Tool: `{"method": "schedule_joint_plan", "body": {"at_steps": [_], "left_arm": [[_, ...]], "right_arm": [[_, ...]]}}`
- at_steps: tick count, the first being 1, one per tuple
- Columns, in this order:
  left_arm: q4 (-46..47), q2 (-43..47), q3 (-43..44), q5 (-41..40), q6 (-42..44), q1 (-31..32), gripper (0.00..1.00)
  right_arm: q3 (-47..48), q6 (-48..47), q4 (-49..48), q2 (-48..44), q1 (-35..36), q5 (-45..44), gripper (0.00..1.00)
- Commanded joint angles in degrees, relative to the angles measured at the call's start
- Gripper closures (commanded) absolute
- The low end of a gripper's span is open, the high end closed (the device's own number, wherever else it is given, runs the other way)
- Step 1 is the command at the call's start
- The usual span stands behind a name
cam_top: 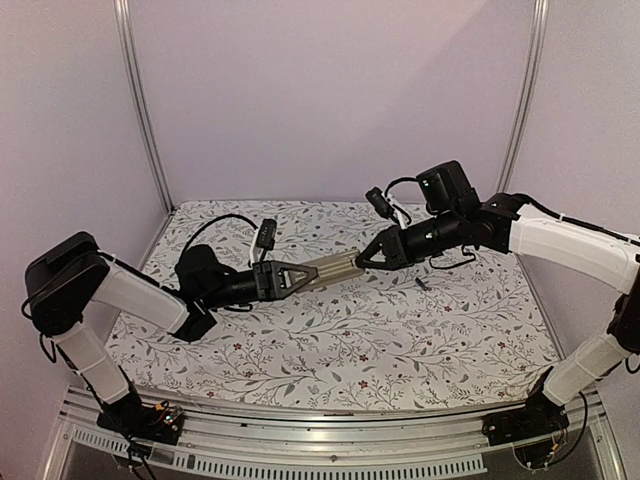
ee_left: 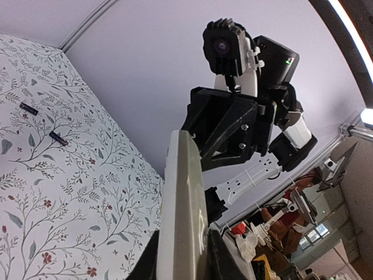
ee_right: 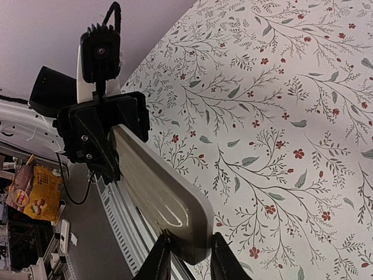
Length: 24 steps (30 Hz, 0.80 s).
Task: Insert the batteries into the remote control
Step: Remove the battery cover from the remote control.
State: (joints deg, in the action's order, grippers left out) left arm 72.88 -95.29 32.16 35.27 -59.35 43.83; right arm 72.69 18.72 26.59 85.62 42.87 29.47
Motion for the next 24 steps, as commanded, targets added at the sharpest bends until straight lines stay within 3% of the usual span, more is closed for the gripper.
{"method": "schedule_joint_plan", "body": {"at_steps": [1,24], "left_arm": [[10.3,0.6,2.8,2.5,1.8,2.3,1.0],[10.3,0.3,3.4,3.4,2.2,3.3,1.0]], "right_arm": [[-1.2,1.3,-1.0,-0.5,0.4,-4.1,0.78],[-1.5,1.7,-4.9,2.3,1.8,-2.6,0.78]]}}
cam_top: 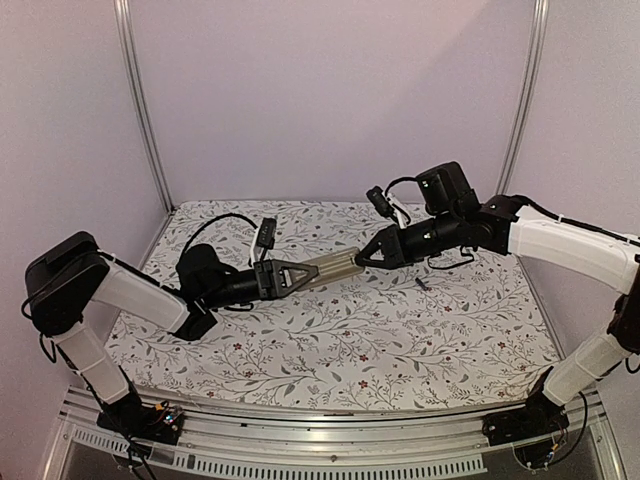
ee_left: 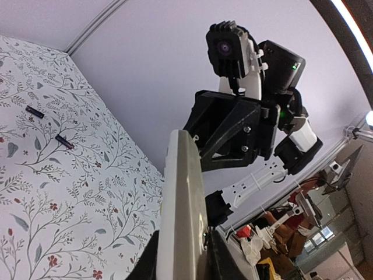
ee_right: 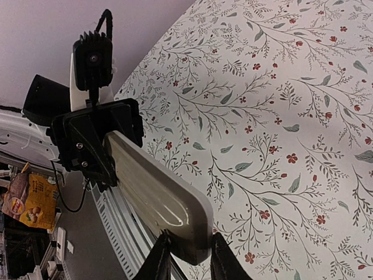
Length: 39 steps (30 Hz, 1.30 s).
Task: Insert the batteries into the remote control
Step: Remove the battery cover from the remote control.
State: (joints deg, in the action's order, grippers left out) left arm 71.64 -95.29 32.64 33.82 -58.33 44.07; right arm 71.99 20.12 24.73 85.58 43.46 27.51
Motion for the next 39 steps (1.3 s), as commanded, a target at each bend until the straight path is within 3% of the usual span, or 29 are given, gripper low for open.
{"method": "schedule_joint_plan", "body": {"at_steps": [1,33,39], "left_arm": [[11.6,0.3,3.0,4.9,1.2,3.1,1.0],[10.8,1.2,2.0,4.3,2.8,3.1,1.0],[8.0,2.7,1.5,4.0,4.3,2.6,1.0]], "right_arm": [[-0.8,0.3,-3.1,2.4,1.3,-0.6,0.78],[1.1,-1.3,-7.5,6.4,4.4,5.0,0.72],[3.8,-4.3,-2.2,4.2,4.0,4.3,0.64]]}}
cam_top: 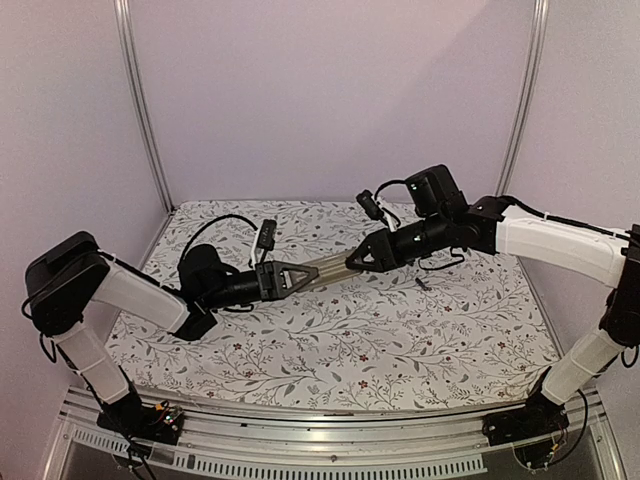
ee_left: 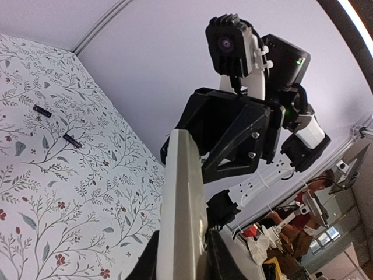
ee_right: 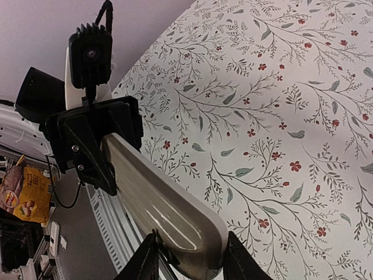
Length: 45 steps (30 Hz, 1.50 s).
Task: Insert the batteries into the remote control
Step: Remove the battery cover from the remote control.
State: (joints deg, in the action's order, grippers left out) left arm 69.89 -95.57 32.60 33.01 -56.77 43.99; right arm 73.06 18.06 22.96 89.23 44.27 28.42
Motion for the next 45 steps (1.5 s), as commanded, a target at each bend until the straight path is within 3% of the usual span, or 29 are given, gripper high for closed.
{"method": "schedule_joint_plan", "body": {"at_steps": [1,15,21,33,45], "left_arm": [[8.9,3.4,1.5,4.7,3.3,2.7,1.0],[5.2,4.9,1.5,4.3,5.4,2.8,1.0],[4.5,5.5,1.2,4.3,6.0,2.8,1.0],[4.4,5.7,1.3,4.3,6.1,2.9,1.0],[4.4,5.5,1.4,4.6,6.2,3.0,1.0]], "right_arm": [[2.7,-2.6,0.3,-0.1,2.7,3.1,0.64],[1.8,-2.2,2.9,-5.0,-0.4,2.6,0.57],[1.6,-3.5,4.5,-7.2,-1.7,5.9,0.43],[-0.8,-5.3,5.7,-8.8,-2.2,10.1,0.65],[-1.5,-5.2,4.8,-9.0,-2.3,9.1,0.76]]}}
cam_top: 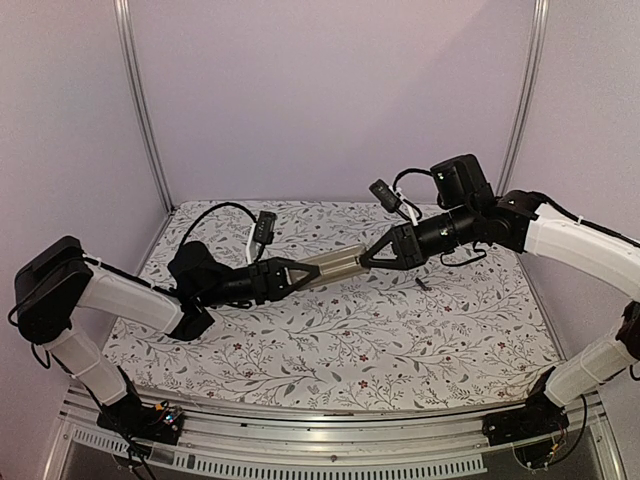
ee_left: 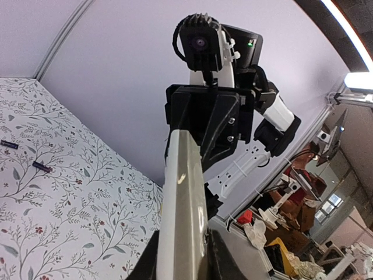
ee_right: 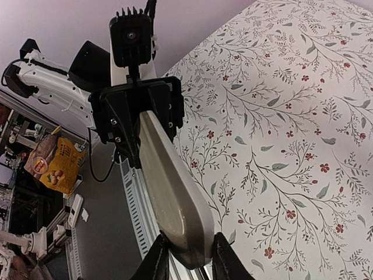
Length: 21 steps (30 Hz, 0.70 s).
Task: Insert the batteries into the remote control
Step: Remove the battery cover from the remote control.
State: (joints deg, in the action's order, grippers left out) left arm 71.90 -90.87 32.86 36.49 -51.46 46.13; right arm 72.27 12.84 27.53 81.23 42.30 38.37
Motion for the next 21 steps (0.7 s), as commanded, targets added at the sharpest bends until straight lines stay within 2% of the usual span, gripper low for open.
{"method": "schedule_joint_plan", "body": {"at_steps": [1,13,21], "left_arm": [[2.4,0.7,1.1,1.2,1.0,0.9,1.0],[2.1,0.3,1.7,1.6,1.6,1.8,1.0],[1.9,-0.4,2.8,2.5,1.7,2.4,1.0]], "right_arm": [[-0.7,0.1,0.1,-1.0,-0.3,-0.8,0.76],[-0.9,3.1,-2.9,0.1,-0.2,-4.0,0.83],[-1.6,3.9,-5.4,1.6,0.5,-4.5,0.8]]}}
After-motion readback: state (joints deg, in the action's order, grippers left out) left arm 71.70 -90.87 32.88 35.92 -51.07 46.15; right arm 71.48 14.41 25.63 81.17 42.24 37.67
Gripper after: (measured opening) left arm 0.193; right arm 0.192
